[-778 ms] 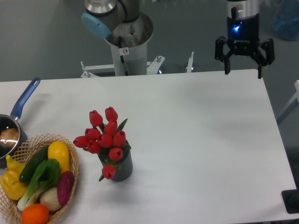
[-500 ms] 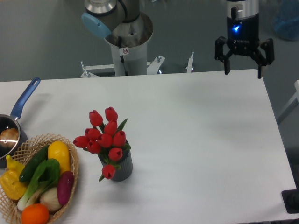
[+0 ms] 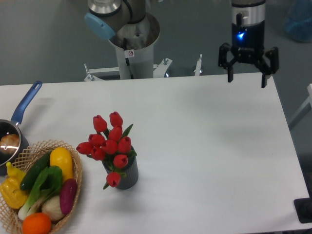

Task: Pick up the flowers from the vase
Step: 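Move the open gripper toward the red tulip bouquet in the vase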

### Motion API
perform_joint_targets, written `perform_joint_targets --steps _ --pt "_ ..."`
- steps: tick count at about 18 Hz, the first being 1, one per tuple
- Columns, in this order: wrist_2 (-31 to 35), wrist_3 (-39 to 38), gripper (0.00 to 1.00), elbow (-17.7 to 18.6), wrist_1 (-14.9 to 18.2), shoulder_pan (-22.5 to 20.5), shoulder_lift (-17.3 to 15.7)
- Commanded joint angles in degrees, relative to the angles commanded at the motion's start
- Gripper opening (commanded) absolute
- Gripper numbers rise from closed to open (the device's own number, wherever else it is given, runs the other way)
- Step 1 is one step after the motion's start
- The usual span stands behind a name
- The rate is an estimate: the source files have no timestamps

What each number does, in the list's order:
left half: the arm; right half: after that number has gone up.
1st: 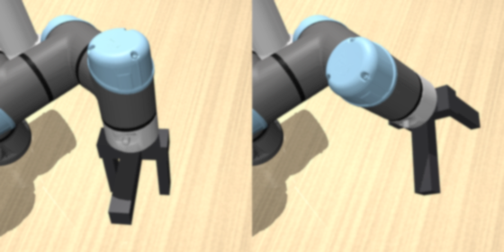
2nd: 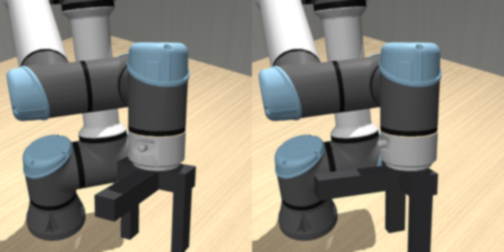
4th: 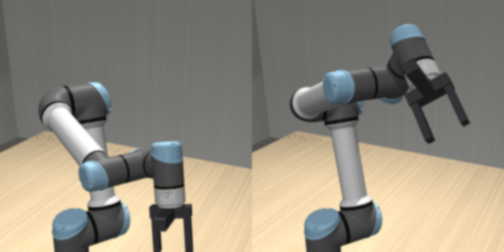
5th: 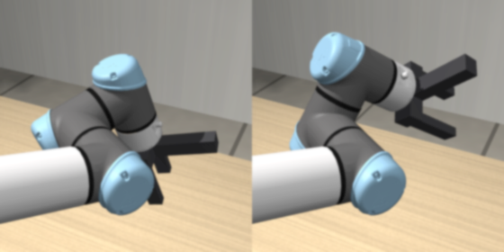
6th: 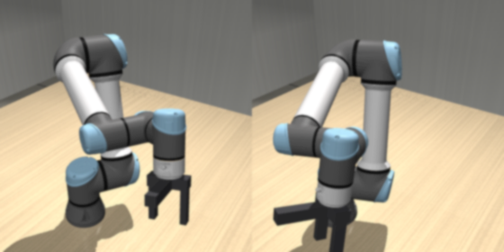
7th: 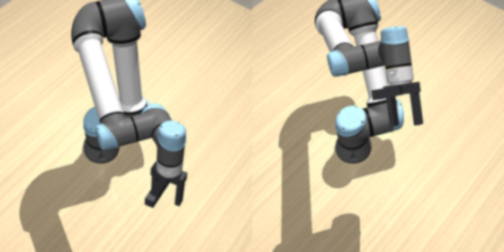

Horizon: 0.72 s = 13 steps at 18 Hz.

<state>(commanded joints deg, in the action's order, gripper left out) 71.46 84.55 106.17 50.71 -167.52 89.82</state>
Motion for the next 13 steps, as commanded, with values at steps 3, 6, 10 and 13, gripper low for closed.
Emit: perform_joint_targets --steps 3,6,10,13 --pt "0.0 0.79 1.0 1.84 0.17 0.0 0.09" --pt "-0.09 2.19 1.0 3.34 0.79 0.35 0.26" --pt "-0.96 1.41 1.0 3.95 2.1 5.0 2.28" --pt "-6.57 1.41 1.0 4.74 4.04 6.5 3.34"
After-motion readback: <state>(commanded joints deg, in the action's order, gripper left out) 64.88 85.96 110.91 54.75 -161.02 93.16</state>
